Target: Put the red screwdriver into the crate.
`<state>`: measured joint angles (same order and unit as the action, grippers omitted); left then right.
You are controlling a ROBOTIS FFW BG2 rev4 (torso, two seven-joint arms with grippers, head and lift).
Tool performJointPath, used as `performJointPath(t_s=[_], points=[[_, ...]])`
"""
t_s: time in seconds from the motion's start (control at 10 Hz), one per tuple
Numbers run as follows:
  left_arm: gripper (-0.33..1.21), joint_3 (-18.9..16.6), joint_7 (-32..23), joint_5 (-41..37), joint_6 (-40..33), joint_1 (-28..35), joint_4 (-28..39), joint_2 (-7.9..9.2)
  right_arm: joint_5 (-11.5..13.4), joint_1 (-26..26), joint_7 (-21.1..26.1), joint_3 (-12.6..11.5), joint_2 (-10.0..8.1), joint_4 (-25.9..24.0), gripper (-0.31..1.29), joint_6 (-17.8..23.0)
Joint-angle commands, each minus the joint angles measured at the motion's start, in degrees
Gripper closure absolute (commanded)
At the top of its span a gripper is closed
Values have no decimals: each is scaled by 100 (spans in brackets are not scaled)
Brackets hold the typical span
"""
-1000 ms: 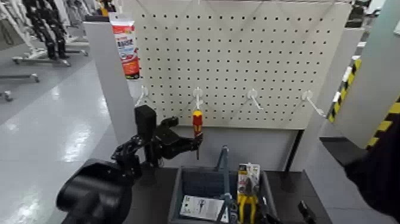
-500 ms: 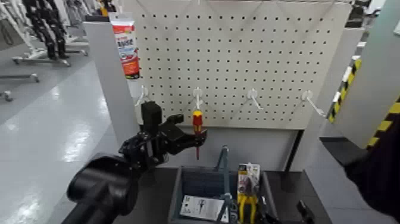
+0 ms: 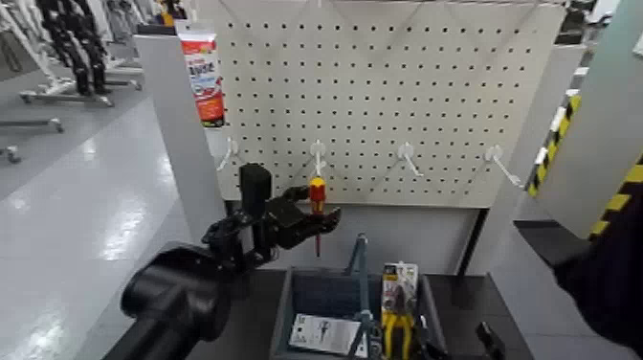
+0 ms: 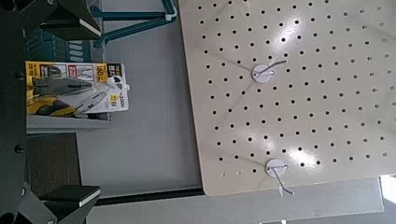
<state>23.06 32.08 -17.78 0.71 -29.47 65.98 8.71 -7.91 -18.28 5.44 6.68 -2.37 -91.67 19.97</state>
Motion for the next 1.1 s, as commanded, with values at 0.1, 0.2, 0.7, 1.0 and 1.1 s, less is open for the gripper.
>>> performJointPath(t_s=[0.1,0.2,0.7,1.0,1.1], points=[[86,-12,-18,-6,17,3,12,-1,0,-9,1,-9,0,0,13,7],[98,-47,-18,-6,26,21,12,-1,0,-9,1,-18,0,0,13,7],[110,-56,-97,3,43,56,73,8,0,-9,1,-26,-9,9,13,25],[110,-47,-97,3,26,153,311,34,-9,-9,1,-44,-9,9,13,34],[110,-91,-149,3,87,249,530,61,-9,-18,1,-44,-9,9,13,34]])
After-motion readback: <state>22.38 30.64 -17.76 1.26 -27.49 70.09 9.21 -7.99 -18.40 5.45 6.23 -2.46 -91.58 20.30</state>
